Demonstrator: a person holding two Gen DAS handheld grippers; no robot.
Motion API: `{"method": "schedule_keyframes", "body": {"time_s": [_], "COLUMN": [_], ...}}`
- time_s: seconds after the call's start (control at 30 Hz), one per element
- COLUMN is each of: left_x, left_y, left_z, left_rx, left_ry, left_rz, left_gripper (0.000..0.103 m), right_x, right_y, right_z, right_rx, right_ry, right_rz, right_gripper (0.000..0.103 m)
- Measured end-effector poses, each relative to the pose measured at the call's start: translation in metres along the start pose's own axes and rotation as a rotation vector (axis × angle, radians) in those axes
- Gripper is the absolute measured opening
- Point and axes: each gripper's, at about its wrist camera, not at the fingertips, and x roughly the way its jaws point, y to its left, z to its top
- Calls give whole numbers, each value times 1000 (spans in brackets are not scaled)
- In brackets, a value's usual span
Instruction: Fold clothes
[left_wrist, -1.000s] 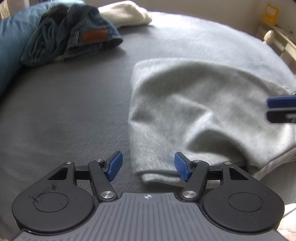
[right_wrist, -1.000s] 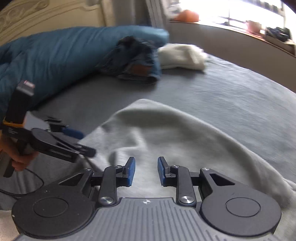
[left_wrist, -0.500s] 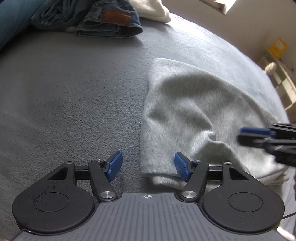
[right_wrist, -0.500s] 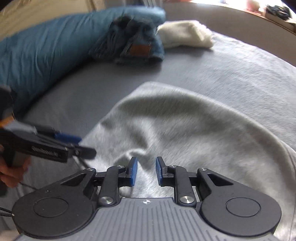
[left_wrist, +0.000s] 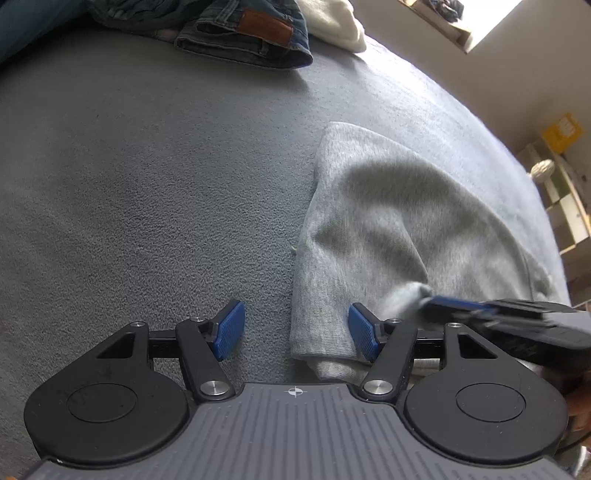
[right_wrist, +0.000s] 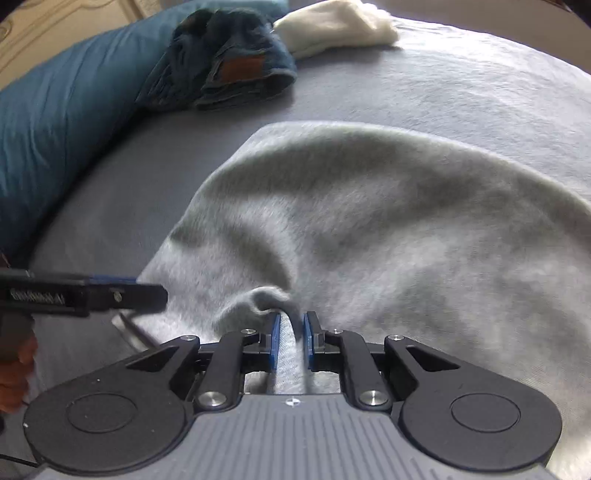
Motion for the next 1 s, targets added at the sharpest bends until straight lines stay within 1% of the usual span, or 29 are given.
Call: {"method": "schedule_keyframes", "body": {"time_s": [0.1, 0.23, 0.27, 0.3, 0.4, 0.43, 0.53, 0.57, 0.6, 0.63, 0.73, 0.8, 0.87, 0.93, 1.0], "left_x": [-6, -19, -21, -23, -19, -17, -6, -2, 0, -1, -6, -6, -4, 7, 23], "left_y": [0, -8, -12, -15, -33, -40, -52, -56, -58, -60, -67, -77, -88, -101, -113], "left_z": [2, 7, 8, 10, 13, 15, 12, 11, 11, 10, 9, 9, 10, 10, 5], "left_rx": [-6, -5, 5, 16, 73, 92, 146, 164, 177, 189, 231, 271, 303, 347, 422], "left_ry": [-26, -95, -109, -122, -126, -126, -100, -91, -84, -87, -114, -138, -148, -112, -77], "left_rz": [6, 21, 16, 7, 1, 0, 53, 73, 91, 99, 105, 96, 43, -1, 3], "left_gripper": [62, 62, 62, 62, 62, 62, 62, 62, 62, 62, 62, 62, 62, 62, 63], "right_x": [-28, -64, -65, -64, -48, -36, 2, 13, 16, 13, -12, -33, -48, -60, -65], "right_y": [-10, -25, -28, -30, -30, -28, -21, -16, -12, -11, -20, -28, -40, -53, -69], "right_z": [2, 2, 1, 0, -1, -4, -11, -15, -18, -19, -16, -15, -16, -17, -20], "right_rx": [48, 105, 125, 146, 187, 191, 198, 178, 150, 136, 156, 129, 109, 103, 128], "right_ry": [-47, -113, -120, -124, -124, -97, -14, 20, 19, 3, -54, -96, -113, -127, -137], "right_rz": [-4, -9, -10, -6, 33, 64, 146, 136, 120, 118, 131, 111, 74, 34, 6], "right_gripper": [16, 16, 16, 16, 15, 15, 12, 12, 12, 12, 12, 12, 12, 12, 12]}}
